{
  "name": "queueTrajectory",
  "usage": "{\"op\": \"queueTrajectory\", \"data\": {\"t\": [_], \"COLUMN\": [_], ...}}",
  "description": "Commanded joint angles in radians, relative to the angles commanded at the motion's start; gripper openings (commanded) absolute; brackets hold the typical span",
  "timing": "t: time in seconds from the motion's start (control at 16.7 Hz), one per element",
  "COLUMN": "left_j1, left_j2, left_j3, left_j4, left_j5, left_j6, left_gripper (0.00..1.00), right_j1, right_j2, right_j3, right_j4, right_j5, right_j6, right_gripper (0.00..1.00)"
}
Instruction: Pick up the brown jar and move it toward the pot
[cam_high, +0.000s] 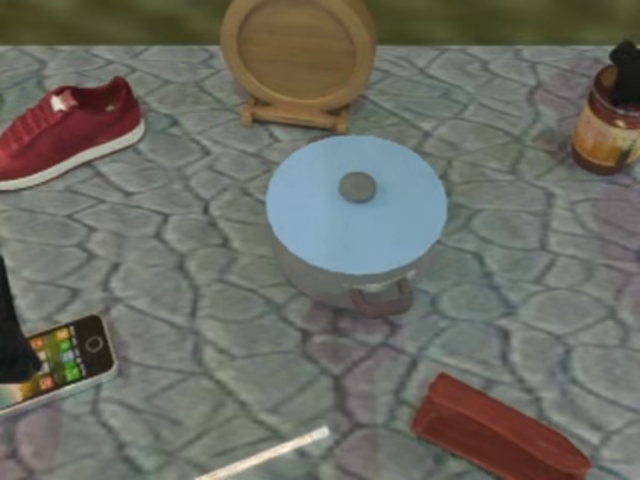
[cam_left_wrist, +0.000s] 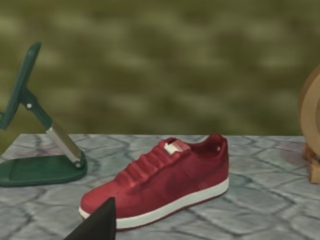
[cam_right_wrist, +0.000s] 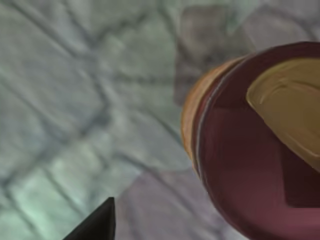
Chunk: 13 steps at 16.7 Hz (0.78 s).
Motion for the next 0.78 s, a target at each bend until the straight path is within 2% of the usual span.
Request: {"op": "queueTrajectory", "data": {"t": [0.3,0.78], "left_j1": [0.000,0.000], "left_j2": [0.000,0.000], "left_j3": [0.000,0.000], "left_j4": [0.000,0.000], "left_j5": [0.000,0.000], "left_j6": [0.000,0.000], "left_gripper": [1.00,1.00], "right_j1": [-0.007,-0.003], "right_j2": [0.185,0.186], "right_j3": [0.234,0.260], "right_j4": [-0.078,-0.083], "right_j5": [-0.017,-0.018], "right_j6": [-0.067,-0.073], "right_gripper": [1.00,1.00]}}
